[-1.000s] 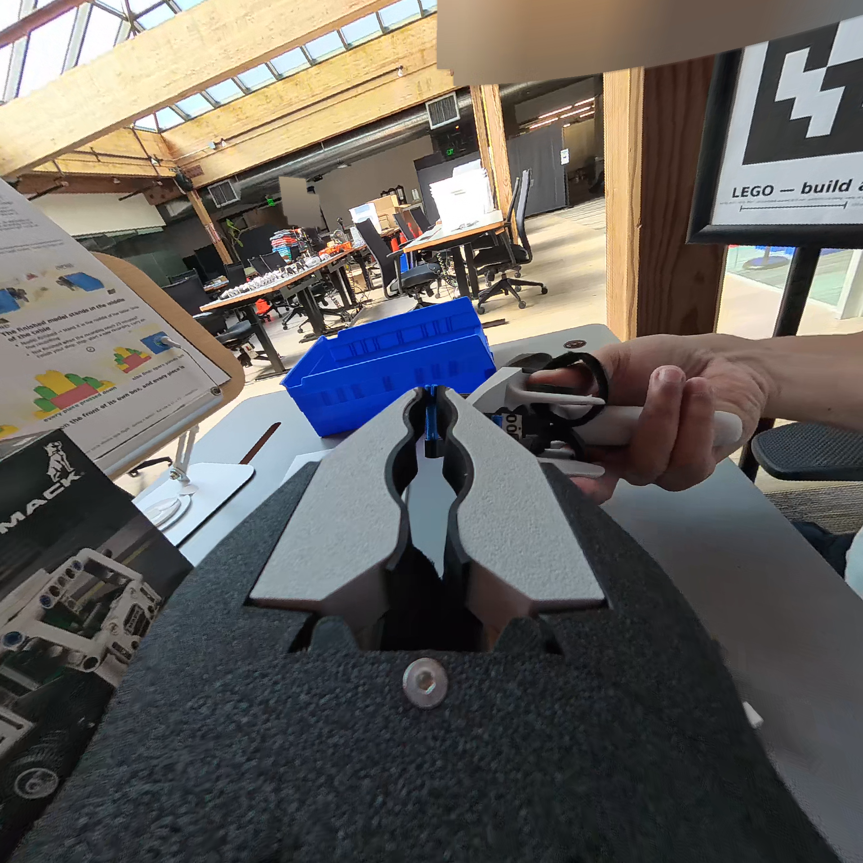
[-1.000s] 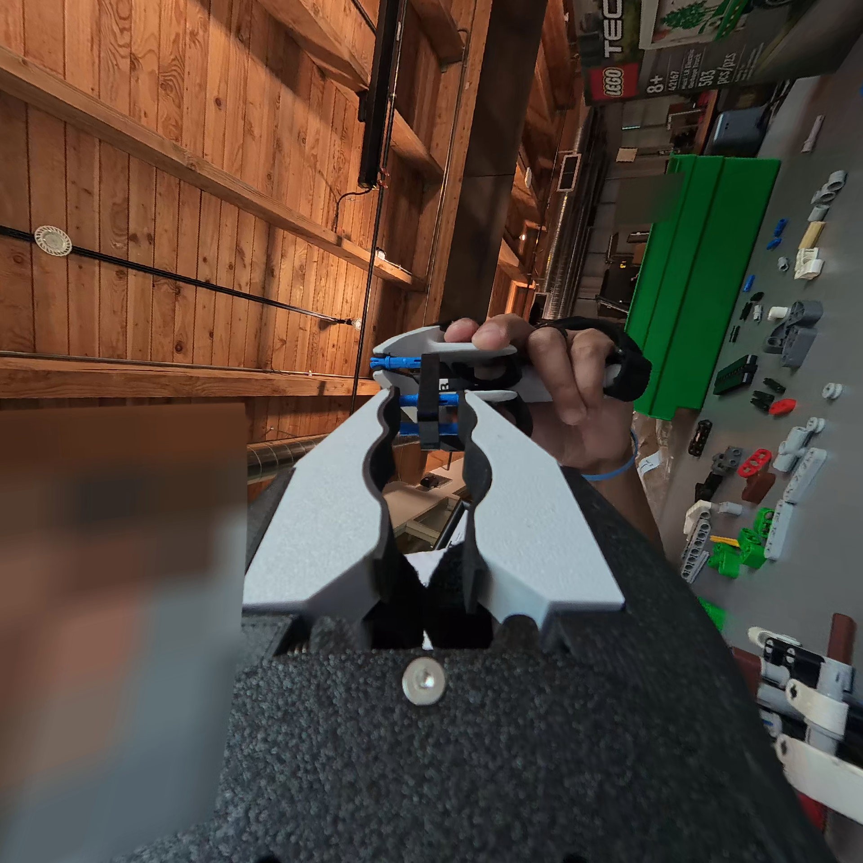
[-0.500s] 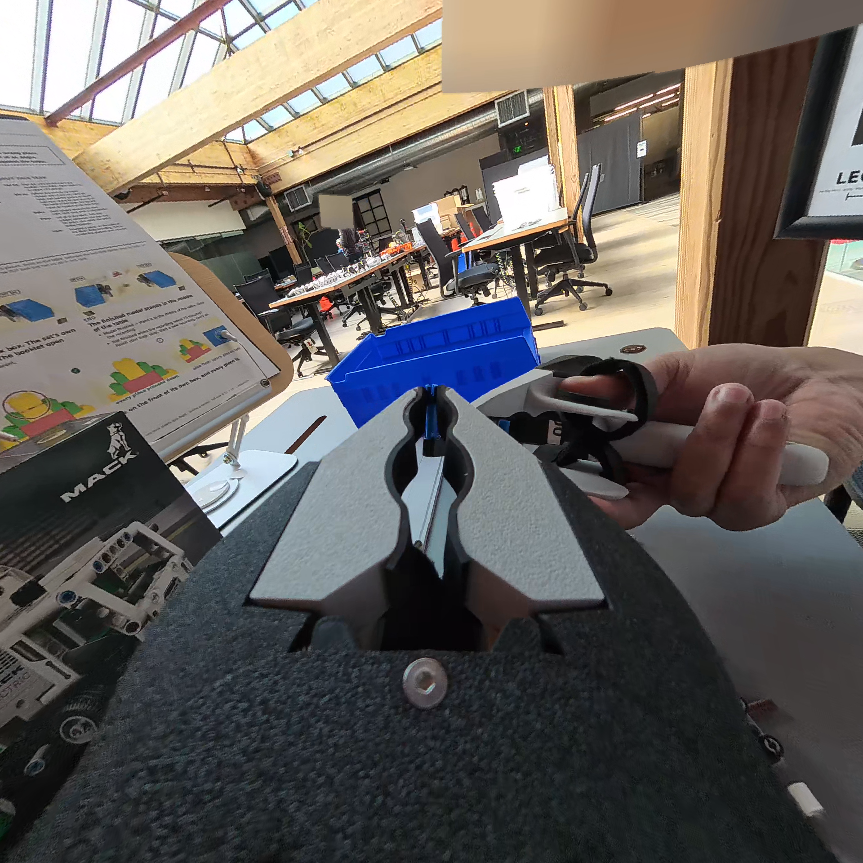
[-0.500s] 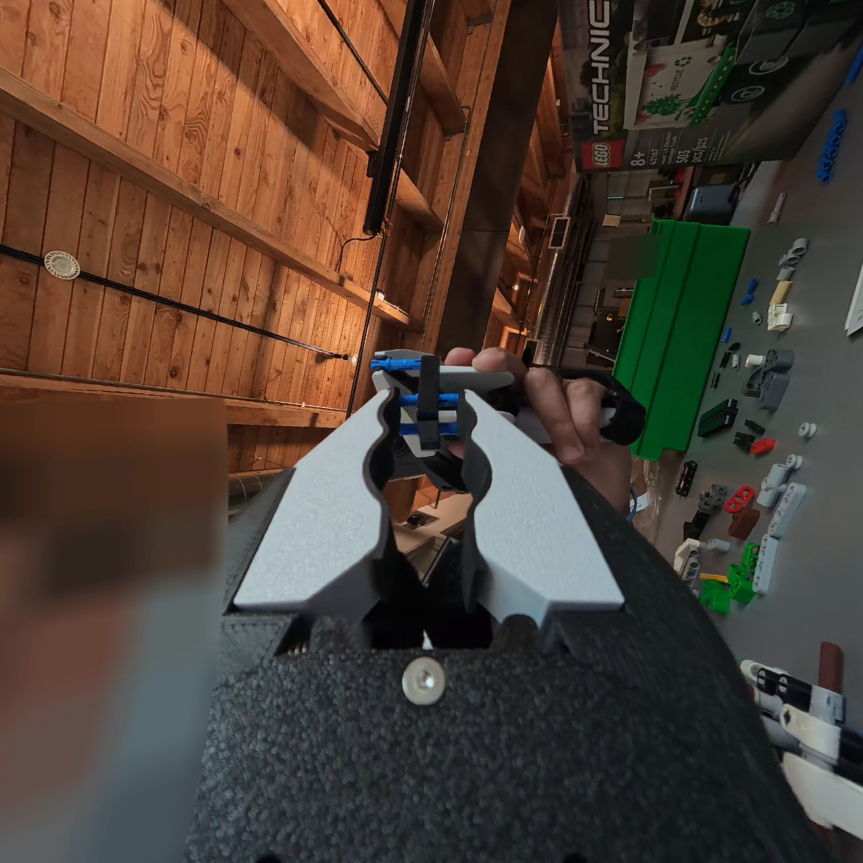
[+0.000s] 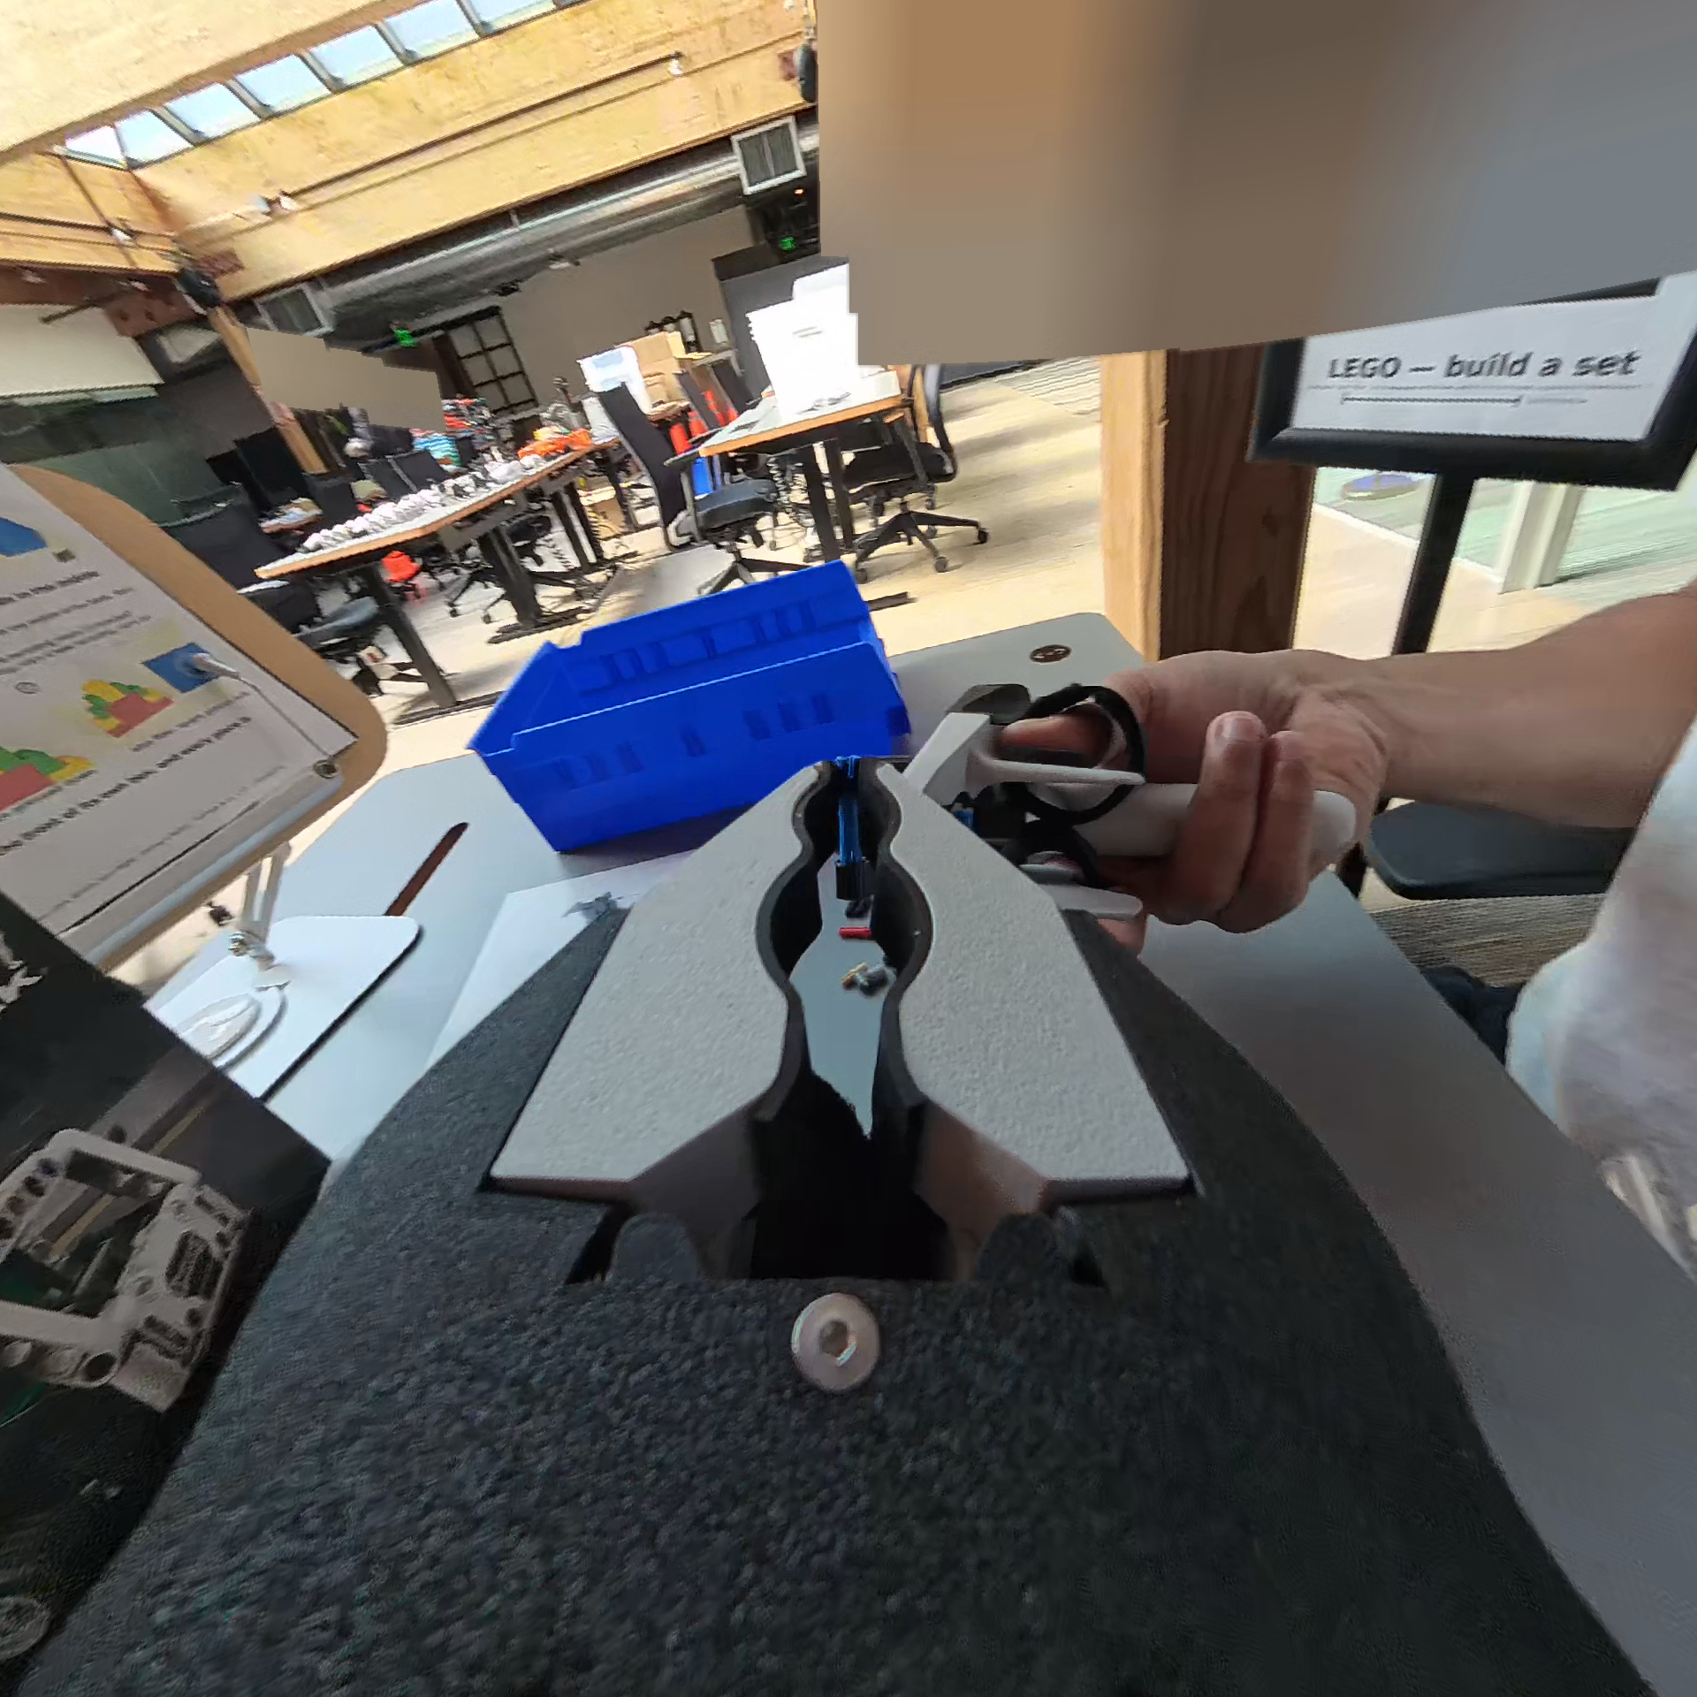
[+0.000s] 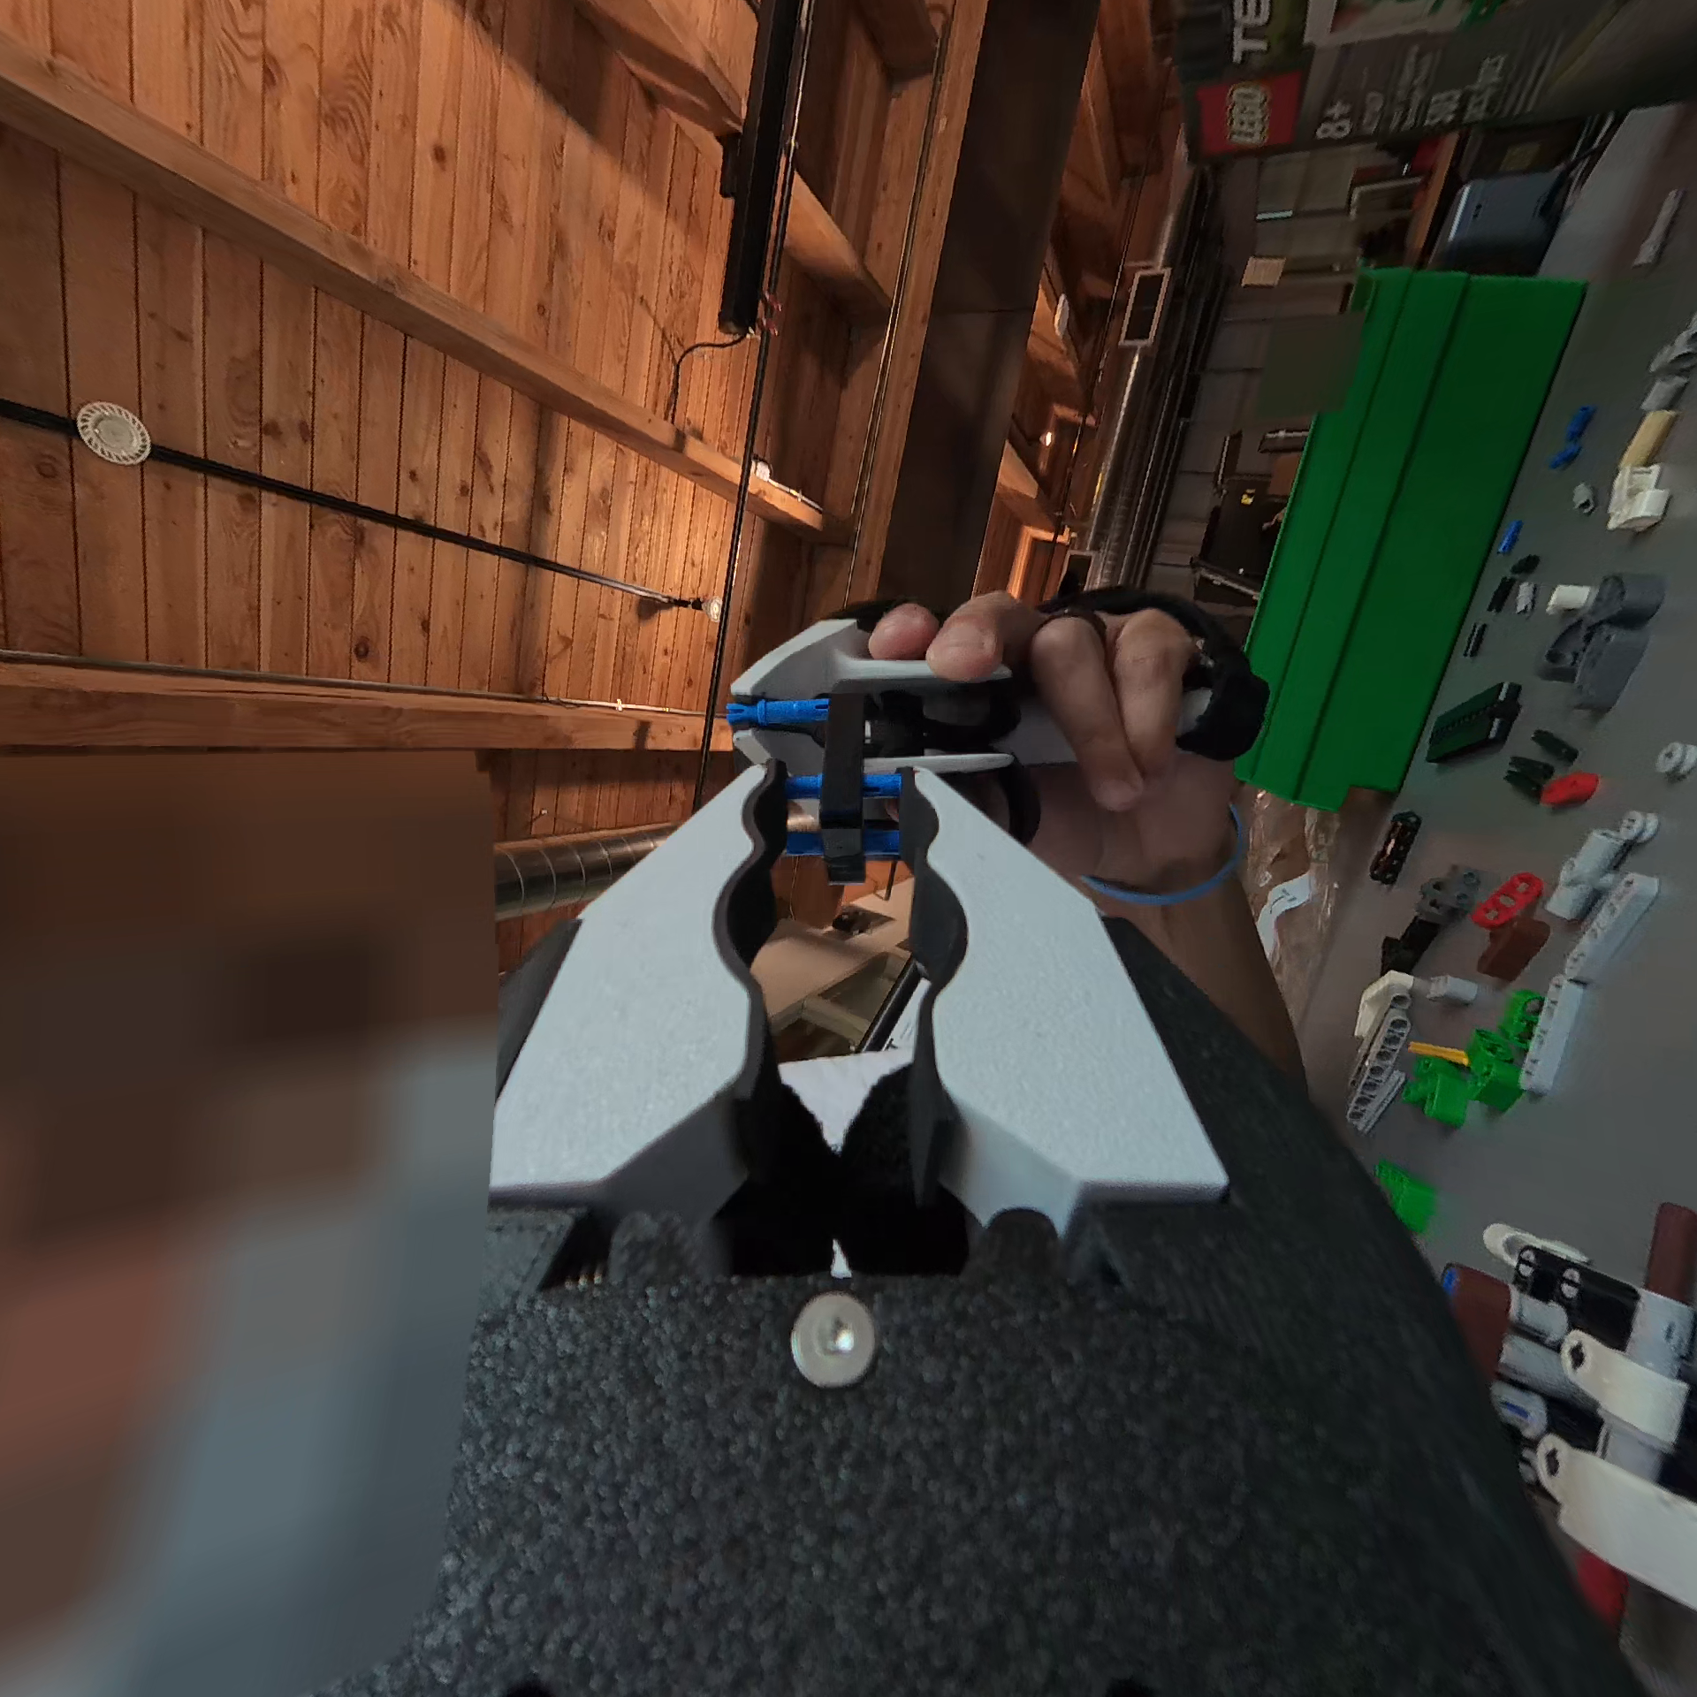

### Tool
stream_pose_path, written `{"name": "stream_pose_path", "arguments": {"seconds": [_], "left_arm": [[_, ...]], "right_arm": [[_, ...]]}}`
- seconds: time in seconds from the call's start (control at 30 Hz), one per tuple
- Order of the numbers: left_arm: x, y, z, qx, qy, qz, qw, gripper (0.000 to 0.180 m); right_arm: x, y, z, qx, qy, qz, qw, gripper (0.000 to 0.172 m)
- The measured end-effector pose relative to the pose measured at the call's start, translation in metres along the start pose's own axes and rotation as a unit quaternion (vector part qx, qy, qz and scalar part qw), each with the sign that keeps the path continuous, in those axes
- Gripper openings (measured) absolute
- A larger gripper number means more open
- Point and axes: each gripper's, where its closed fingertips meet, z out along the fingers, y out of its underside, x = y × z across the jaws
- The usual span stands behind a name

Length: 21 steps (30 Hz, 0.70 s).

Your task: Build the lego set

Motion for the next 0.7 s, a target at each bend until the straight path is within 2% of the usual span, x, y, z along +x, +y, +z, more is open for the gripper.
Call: {"name": "stream_pose_path", "arguments": {"seconds": [0.13, 0.27, 0.4, 0.7], "left_arm": [[0.008, -0.008, -0.004, 0.004, 0.076, -0.039, 0.996, 0.002], [0.011, -0.012, -0.005, 0.002, 0.115, -0.06, 0.992, 0.002], [0.013, -0.017, -0.009, 0.016, 0.131, -0.041, 0.99, 0.002], [0.014, -0.008, -0.011, -0.036, 0.128, 0.007, 0.991, 0.002]], "right_arm": [[-0.006, 0.008, 0.001, -0.046, 0.005, -0.008, 0.999, 0.023], [-0.009, 0.009, 0.002, -0.069, 0.017, -0.018, 0.997, 0.023], [-0.012, 0.016, 0.007, -0.085, -0.002, 0.009, 0.996, 0.023], [-0.004, 0.015, 0.006, -0.084, 0.008, 0.009, 0.996, 0.023]]}}
